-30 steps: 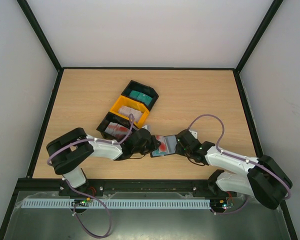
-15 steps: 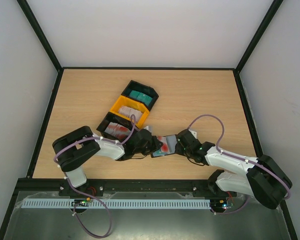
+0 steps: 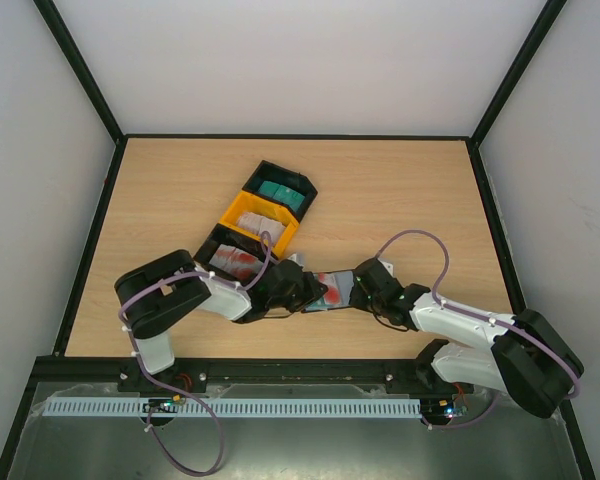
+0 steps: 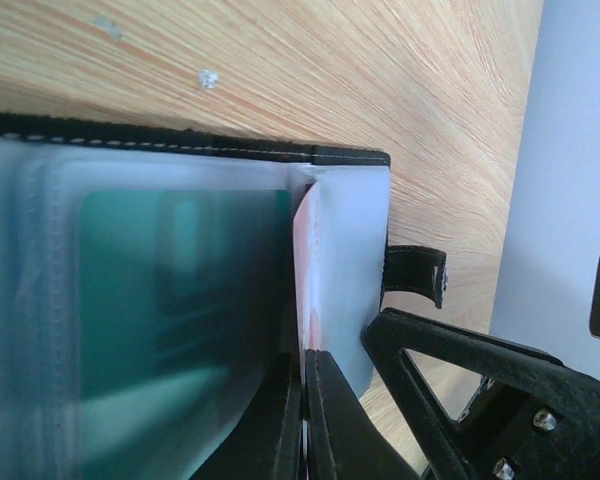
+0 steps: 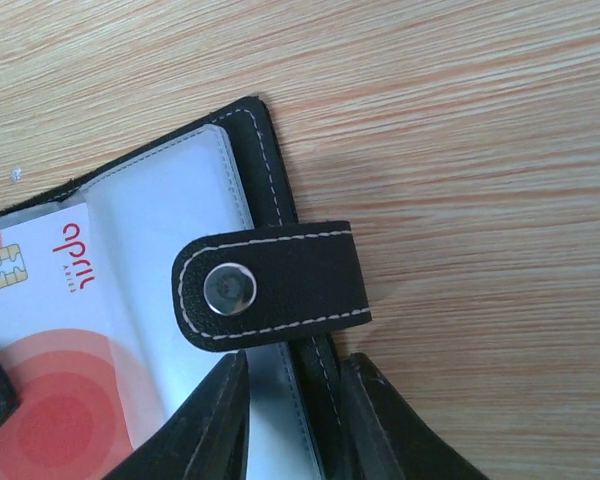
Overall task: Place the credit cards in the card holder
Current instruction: Insert the credit card into the card holder.
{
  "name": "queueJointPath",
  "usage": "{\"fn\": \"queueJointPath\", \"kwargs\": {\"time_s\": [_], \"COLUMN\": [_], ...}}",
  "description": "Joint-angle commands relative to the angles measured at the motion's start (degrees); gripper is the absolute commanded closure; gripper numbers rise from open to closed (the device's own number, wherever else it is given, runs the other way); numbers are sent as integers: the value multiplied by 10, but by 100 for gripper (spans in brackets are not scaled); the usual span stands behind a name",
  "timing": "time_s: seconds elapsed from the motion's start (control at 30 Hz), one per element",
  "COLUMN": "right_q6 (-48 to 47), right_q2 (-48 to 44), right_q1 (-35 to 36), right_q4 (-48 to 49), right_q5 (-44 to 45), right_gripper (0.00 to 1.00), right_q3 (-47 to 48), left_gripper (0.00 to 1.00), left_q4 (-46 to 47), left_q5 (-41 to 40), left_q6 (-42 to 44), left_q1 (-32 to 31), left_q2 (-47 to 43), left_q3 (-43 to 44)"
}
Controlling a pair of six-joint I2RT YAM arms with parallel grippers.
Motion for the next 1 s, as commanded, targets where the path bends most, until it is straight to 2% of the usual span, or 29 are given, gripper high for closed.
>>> {"fn": "queueJointPath", "kwargs": {"time_s": [0.0, 0.37, 0.67, 0.97], "right_q6": [13, 11, 14, 11], "right_q2": [14, 18, 19, 25], "right_q1": [-1, -1, -1, -1], "right_q4": [-24, -26, -38, -27], "right_q5": [-26, -25, -9, -20], "right_gripper": [77, 82, 82, 81], "right_q3": [-12, -8, 0, 0], "left_gripper": [97, 97, 98, 98], "left_q4": [34, 19, -31, -28], "left_q5": [20, 39, 23, 27], "left_q6": [-27, -3, -68, -66], "left_q1": [1, -1, -2, -2], "left_q2": [31, 46, 11, 6], "left_q3": [-13, 2, -28, -28]}}
